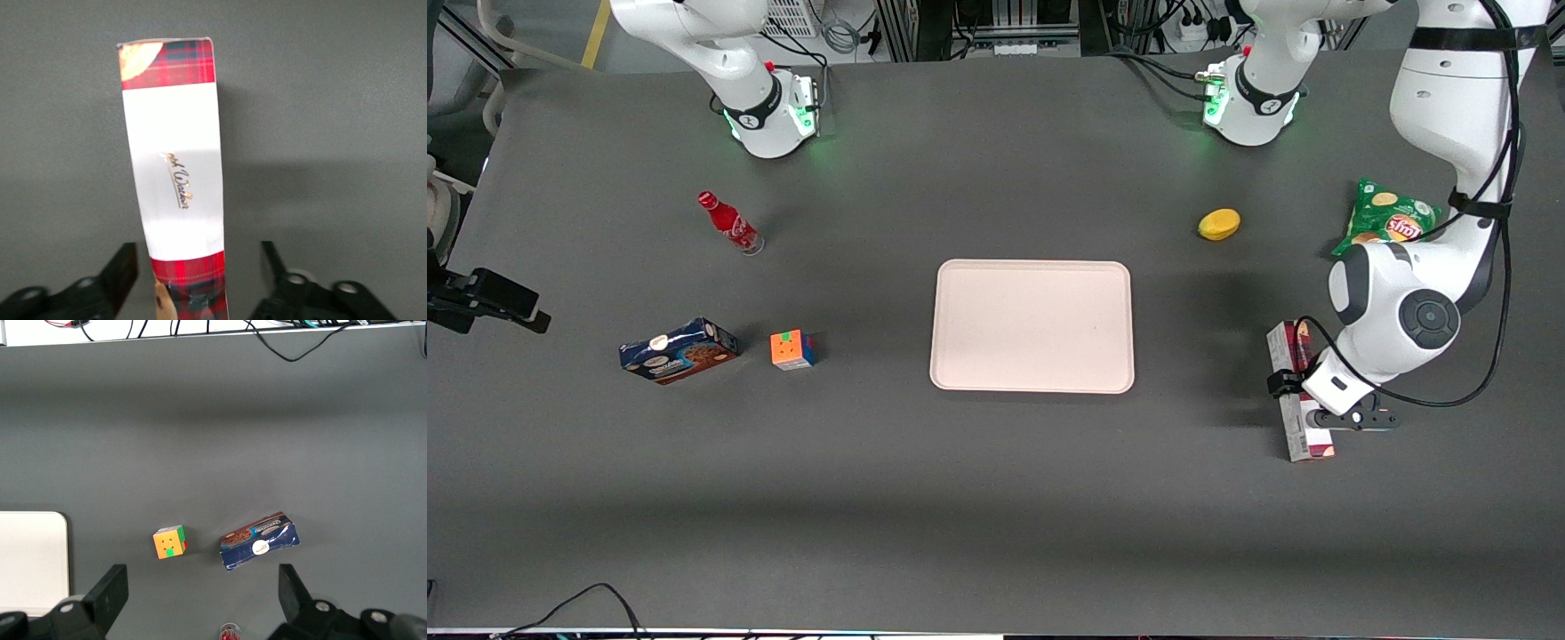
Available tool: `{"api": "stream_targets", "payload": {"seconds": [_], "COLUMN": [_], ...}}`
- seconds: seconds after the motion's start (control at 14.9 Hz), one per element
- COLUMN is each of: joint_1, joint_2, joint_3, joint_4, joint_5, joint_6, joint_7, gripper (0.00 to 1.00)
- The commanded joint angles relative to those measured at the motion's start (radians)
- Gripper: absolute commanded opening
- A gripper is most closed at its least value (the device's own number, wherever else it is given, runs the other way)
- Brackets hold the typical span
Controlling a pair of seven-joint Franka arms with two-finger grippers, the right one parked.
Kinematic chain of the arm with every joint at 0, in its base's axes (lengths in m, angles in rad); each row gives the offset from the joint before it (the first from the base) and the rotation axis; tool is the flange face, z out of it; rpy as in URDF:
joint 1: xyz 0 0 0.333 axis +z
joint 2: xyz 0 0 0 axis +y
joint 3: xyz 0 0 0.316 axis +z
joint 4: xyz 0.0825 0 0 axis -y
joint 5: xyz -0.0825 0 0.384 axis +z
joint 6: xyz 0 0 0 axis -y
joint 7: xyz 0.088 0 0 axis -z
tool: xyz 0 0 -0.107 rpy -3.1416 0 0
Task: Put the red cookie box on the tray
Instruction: 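Close the left gripper around the cookie box's end, then lift the cookie box and carry it over the white tray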
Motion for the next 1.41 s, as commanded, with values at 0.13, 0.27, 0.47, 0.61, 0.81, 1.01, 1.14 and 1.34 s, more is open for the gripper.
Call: {"api": "stream_targets", "payload": {"seconds": [0.13,0.27,0.47,0.61,0.81,1.01,1.14,1.34], "joint_1": [-0.005,-0.007,-0.028,-0.043,-0.083,-0.109,-0.119,-0.120], "joint_2": [-0.013,-0.019,-0.036,-0.090,-0.200,-0.252,-0.263,-0.280], "joint_3": [0.003,0.003,0.004,0.004,0.001,-0.012,-0.054,-0.199], "joint_4": [0.008,0.015,0.127,0.187,0.255,0.339,0.382,0.387], "joint_5": [-0.010,-0.010,-0.003,0.010,0.015,0.000,-0.025,-0.010], "joint_6": [-0.040,-0.051,-0.237,-0.350,-0.506,-0.624,-0.698,-0.711], "joint_7": [-0.022,-0.022,-0.016,-0.013,-0.013,-0.028,-0.116,-0.303], "gripper": [0.05,0.00,0.00,0.00,0.00,0.00,0.00,0.00]}}
